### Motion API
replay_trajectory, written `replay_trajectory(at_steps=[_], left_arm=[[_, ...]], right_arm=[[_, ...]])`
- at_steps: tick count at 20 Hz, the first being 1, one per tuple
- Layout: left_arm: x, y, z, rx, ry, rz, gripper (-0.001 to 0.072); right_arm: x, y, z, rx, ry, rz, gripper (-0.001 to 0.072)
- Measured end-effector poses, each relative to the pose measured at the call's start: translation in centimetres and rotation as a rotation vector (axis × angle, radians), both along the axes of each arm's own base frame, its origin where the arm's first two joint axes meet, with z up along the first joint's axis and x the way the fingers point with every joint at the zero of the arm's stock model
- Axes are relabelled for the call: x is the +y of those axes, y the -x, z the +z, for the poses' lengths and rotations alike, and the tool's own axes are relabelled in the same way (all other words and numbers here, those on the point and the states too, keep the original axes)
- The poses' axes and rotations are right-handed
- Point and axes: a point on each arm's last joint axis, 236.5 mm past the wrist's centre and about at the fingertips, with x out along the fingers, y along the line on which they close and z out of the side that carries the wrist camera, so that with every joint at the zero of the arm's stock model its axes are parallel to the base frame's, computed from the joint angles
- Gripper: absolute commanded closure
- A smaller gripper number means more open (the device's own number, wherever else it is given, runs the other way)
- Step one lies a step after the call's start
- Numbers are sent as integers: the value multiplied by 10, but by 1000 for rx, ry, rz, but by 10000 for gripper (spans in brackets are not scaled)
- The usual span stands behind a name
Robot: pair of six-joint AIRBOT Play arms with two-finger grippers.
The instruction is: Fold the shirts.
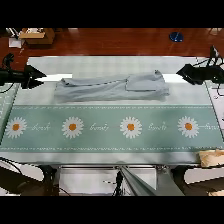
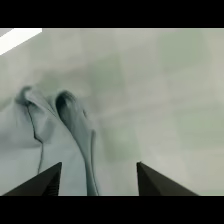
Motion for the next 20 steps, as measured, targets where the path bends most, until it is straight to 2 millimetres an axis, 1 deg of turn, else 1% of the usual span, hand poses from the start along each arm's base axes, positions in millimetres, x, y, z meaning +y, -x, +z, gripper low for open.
replay_trajectory(at_steps=[2, 4, 7, 10, 11, 12, 13, 14, 15, 16, 18, 20], left_arm=[[-5, 4, 3, 9, 10, -21, 182], [-12, 6, 6, 12, 15, -41, 182], [-25, 7, 7, 15, 19, -75, 183], [-40, 7, 7, 17, 21, -108, 192], [-45, 7, 7, 18, 20, -118, 193], [-50, 7, 7, 18, 20, -129, 217], [-55, 7, 7, 18, 21, -139, 305], [-60, 7, 7, 20, 22, -150, 423], [-64, 7, 7, 20, 22, -160, 576], [-68, 8, 7, 21, 23, -169, 679], [-75, 9, 8, 21, 29, -185, 684], [-84, 8, 13, 8, 51, -204, 684]], right_arm=[[10, 12, -19, 77, -103, 11, 172], [30, 14, -32, 113, -205, 30, 171], [64, 6, -45, 125, -316, 48, 172], [103, -6, -50, 109, -396, 66, 199], [116, -10, -50, 101, -408, 72, 294], [126, -12, -51, 95, -409, 82, 447], [135, -13, -55, 95, -404, 91, 548], [144, -16, -54, 86, -407, 94, 655], [151, -19, -52, 75, -412, 95, 679], [157, -18, -51, 73, -408, 110, 680], [166, -18, -39, 48, -408, 140, 680], [171, -14, -19, 22, -390, 188, 681]])
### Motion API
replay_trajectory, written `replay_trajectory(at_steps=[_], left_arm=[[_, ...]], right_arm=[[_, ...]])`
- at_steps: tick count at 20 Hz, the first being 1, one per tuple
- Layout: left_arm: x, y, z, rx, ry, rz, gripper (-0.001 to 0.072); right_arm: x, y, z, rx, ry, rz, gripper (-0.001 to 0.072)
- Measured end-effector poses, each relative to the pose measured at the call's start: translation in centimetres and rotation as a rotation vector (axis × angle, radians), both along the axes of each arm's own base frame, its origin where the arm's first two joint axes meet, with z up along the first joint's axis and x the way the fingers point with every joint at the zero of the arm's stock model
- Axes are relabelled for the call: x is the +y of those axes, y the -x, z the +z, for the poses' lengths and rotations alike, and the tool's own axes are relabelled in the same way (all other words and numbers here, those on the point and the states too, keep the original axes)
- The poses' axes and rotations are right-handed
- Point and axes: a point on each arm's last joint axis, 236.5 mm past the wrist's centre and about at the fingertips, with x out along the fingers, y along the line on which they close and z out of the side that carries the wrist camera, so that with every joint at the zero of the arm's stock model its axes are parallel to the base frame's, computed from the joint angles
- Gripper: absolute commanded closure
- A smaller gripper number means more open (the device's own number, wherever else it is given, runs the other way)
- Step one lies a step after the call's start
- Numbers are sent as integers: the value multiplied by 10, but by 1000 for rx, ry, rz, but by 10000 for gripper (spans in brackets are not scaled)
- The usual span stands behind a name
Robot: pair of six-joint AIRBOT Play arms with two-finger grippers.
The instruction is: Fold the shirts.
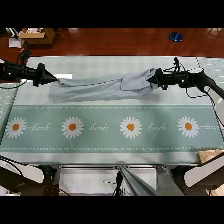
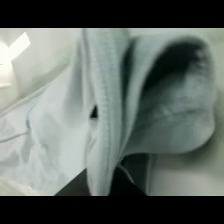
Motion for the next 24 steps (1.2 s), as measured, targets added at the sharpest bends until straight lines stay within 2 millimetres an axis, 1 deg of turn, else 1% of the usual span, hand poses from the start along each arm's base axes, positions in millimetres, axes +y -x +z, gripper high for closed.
replay_trajectory(at_steps=[3, 6, 8, 10, 13, 15, 18, 22, 24], left_arm=[[-23, -1, 14, -20, 69, -32, 684], [-58, 0, 22, -35, 110, -91, 685], [-89, 6, 25, -38, 124, -152, 685], [-125, 16, 31, -43, 134, -226, 686], [-182, 39, 38, -49, 139, -353, 685], [-219, 58, 42, -47, 146, -432, 685], [-268, 90, 44, -35, 149, -542, 686], [-322, 128, 44, -28, 145, -643, 686], [-348, 143, 42, -39, 140, -671, 686]], right_arm=[[3, 15, 42, -58, 54, 73, 681], [-1, 36, 86, -106, 133, 122, 681], [-5, 52, 115, -129, 186, 138, 681], [-9, 72, 144, -149, 233, 149, 681], [-15, 104, 178, -169, 301, 166, 681], [-21, 124, 196, -180, 356, 169, 681], [-29, 152, 218, -195, 423, 167, 681], [-34, 180, 238, -214, 473, 160, 681], [-35, 189, 245, -223, 486, 153, 681]])
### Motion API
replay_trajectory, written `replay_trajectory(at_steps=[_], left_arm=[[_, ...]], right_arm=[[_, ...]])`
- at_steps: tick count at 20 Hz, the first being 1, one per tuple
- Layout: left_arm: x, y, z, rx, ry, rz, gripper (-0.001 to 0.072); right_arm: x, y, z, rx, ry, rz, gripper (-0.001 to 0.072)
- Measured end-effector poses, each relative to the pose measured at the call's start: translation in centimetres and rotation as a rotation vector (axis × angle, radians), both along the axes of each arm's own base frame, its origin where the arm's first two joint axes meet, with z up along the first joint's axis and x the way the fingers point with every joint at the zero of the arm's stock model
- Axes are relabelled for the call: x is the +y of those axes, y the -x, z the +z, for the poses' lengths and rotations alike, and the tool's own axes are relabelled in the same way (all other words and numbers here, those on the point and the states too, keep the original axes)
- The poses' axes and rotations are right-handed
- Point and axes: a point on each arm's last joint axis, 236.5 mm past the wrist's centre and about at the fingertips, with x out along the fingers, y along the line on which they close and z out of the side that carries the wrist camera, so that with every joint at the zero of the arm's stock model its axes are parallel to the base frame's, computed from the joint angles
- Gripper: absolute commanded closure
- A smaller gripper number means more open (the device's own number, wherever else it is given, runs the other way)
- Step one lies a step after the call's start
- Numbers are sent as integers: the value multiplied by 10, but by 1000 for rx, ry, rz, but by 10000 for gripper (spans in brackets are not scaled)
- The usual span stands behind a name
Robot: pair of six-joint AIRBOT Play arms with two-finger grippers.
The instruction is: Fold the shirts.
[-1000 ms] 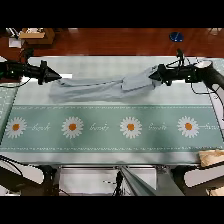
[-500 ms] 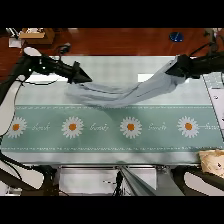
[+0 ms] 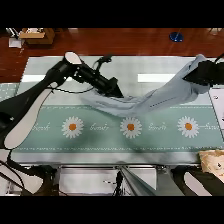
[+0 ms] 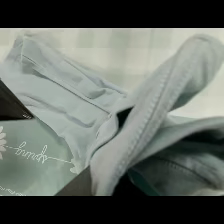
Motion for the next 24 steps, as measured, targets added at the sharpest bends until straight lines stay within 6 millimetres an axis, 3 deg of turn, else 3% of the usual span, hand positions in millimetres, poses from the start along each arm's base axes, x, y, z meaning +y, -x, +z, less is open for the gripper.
replay_trajectory(at_steps=[3, 11, 12, 14, 17, 19, 22, 24], left_arm=[[-40, 23, -9, -8, -9, -21, 686], [-133, 106, -66, 82, -61, -66, 686], [-138, 109, -68, 86, -61, -57, 686], [-138, 94, -68, 74, -54, -9, 688], [-103, 41, -49, -6, -64, 68, 688], [-53, -5, -27, -92, -96, 134, 688], [51, -76, 16, -218, -160, 296, 687], [127, -107, 50, -277, -190, 426, 687]], right_arm=[[-1, 6, 5, -6, 4, -10, 681], [-2, 10, 6, -2, 7, -19, 681], [-2, 10, 6, -1, 7, -20, 681], [-2, 10, 6, -1, 8, -20, 681], [1, 10, 6, -3, 10, -9, 681], [13, 10, 8, -17, 8, 23, 681], [42, 3, 9, -54, -3, 81, 681], [67, -5, 2, -55, -9, 128, 681]])
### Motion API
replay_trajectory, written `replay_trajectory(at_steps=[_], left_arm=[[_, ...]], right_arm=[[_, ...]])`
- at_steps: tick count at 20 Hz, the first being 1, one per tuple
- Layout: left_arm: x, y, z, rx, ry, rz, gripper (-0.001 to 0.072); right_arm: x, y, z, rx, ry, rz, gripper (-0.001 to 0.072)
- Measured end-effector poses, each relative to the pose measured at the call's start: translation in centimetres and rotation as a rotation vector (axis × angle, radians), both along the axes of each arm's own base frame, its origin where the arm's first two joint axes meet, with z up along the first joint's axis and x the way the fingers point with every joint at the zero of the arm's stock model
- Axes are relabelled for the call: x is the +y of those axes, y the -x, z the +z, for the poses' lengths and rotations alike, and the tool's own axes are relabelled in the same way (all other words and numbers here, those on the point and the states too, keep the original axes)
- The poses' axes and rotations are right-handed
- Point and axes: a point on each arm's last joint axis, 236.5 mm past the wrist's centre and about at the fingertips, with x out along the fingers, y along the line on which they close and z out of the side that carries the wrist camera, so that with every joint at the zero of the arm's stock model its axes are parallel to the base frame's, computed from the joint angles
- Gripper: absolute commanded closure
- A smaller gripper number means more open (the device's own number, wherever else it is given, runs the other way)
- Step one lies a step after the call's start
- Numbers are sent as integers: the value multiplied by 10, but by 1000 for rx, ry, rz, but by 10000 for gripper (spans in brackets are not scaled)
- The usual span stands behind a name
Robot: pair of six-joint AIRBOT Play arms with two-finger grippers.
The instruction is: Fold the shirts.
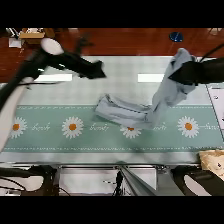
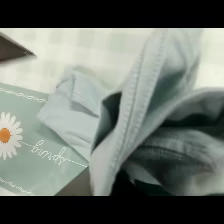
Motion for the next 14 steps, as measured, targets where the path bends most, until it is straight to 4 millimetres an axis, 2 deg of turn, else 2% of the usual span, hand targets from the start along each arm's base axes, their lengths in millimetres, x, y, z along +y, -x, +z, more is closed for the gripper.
replay_trajectory(at_steps=[2, 4, 5, 7, 8, 9, 10, 11, 13, 14], left_arm=[[74, -18, 35, -69, -17, 138, 687], [140, -22, 66, -128, -35, 263, 686], [170, -20, 80, -157, -46, 319, 686], [212, -12, 101, -197, -66, 401, 686], [230, -8, 111, -218, -77, 438, 686], [240, -2, 117, -228, -84, 459, 686], [248, 2, 123, -241, -90, 476, 686], [253, 4, 128, -252, -93, 488, 686], [257, 7, 132, -260, -99, 495, 686], [257, 8, 133, -264, -100, 496, 686]], right_arm=[[30, -7, -18, 28, 3, 58, 681], [66, -12, -47, 81, 14, 131, 680], [84, -13, -63, 110, 18, 160, 680], [121, -15, -100, 167, 30, 205, 678], [139, -15, -120, 194, 33, 218, 630], [156, -16, -138, 215, 34, 223, 486], [172, -16, -153, 233, 24, 223, 302], [187, -17, -166, 245, 5, 220, 210], [205, -18, -181, 275, -33, 203, 210], [206, -19, -183, 281, -40, 194, 210]])
